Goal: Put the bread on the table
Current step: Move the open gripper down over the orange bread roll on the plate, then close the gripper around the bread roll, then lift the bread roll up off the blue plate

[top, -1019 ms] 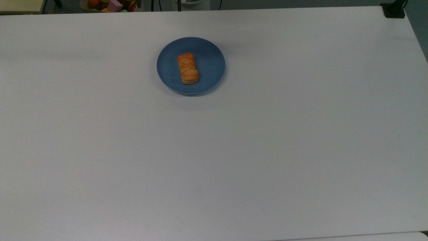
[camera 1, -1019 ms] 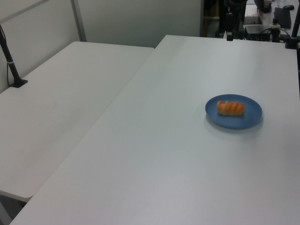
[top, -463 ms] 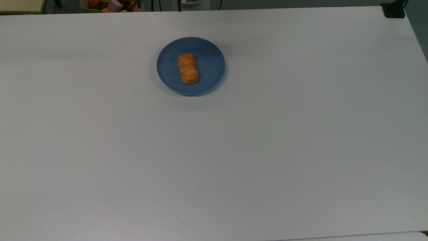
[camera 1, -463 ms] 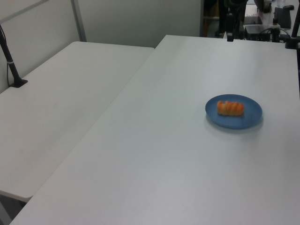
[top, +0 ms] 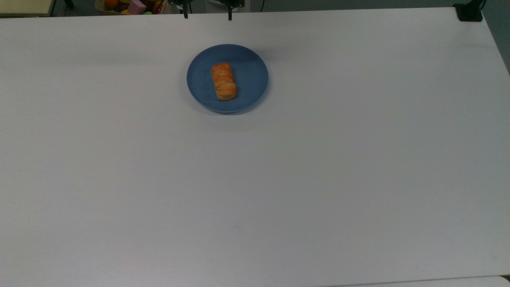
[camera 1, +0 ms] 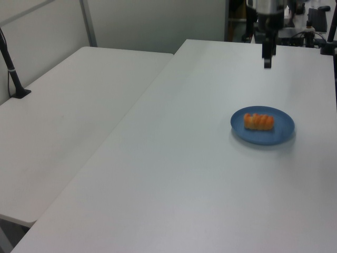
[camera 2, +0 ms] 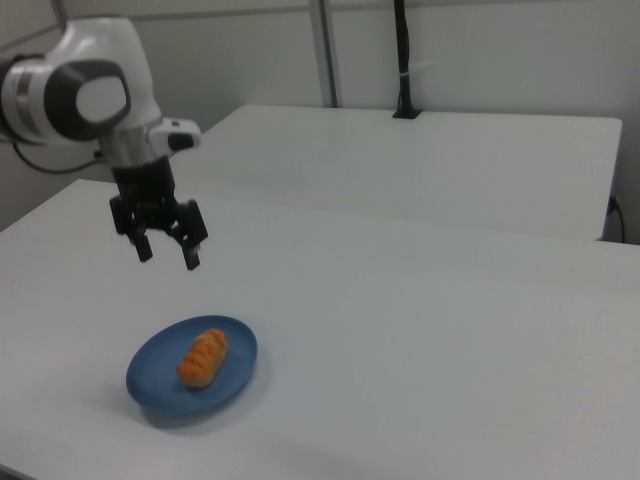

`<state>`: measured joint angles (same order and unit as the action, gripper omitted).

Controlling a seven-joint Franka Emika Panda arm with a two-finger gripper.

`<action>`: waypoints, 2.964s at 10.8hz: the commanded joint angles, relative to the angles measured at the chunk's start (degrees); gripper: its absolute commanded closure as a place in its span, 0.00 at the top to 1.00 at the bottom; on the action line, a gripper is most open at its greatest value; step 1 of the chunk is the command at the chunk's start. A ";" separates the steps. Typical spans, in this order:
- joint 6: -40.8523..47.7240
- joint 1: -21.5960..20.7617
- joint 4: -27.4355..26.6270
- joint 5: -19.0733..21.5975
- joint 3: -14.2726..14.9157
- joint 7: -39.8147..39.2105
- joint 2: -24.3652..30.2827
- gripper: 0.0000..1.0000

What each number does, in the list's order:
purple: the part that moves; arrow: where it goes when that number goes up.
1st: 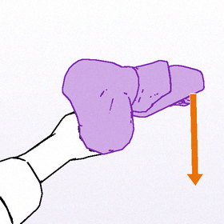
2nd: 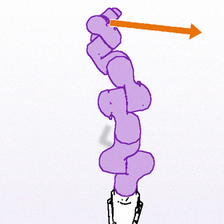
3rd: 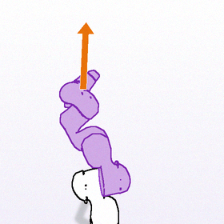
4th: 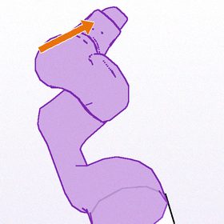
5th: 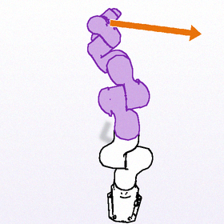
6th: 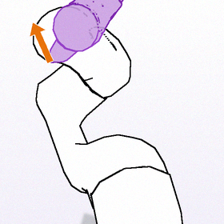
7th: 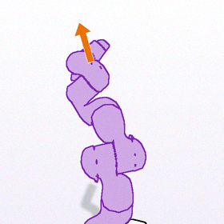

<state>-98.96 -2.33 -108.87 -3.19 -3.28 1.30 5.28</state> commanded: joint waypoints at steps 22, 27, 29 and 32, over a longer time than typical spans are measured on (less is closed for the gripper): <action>-37.71 -1.98 -22.96 0.38 0.29 1.68 -8.62 0.35; -30.69 -1.81 -22.26 0.38 0.38 1.95 -4.41 0.27; -24.30 -1.80 -19.29 0.38 0.38 1.86 -2.04 0.27; -12.70 -1.80 -10.60 0.38 0.73 1.86 0.17 0.27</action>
<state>-119.84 -3.94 -125.35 -3.19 -3.02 2.59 3.33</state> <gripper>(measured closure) 0.727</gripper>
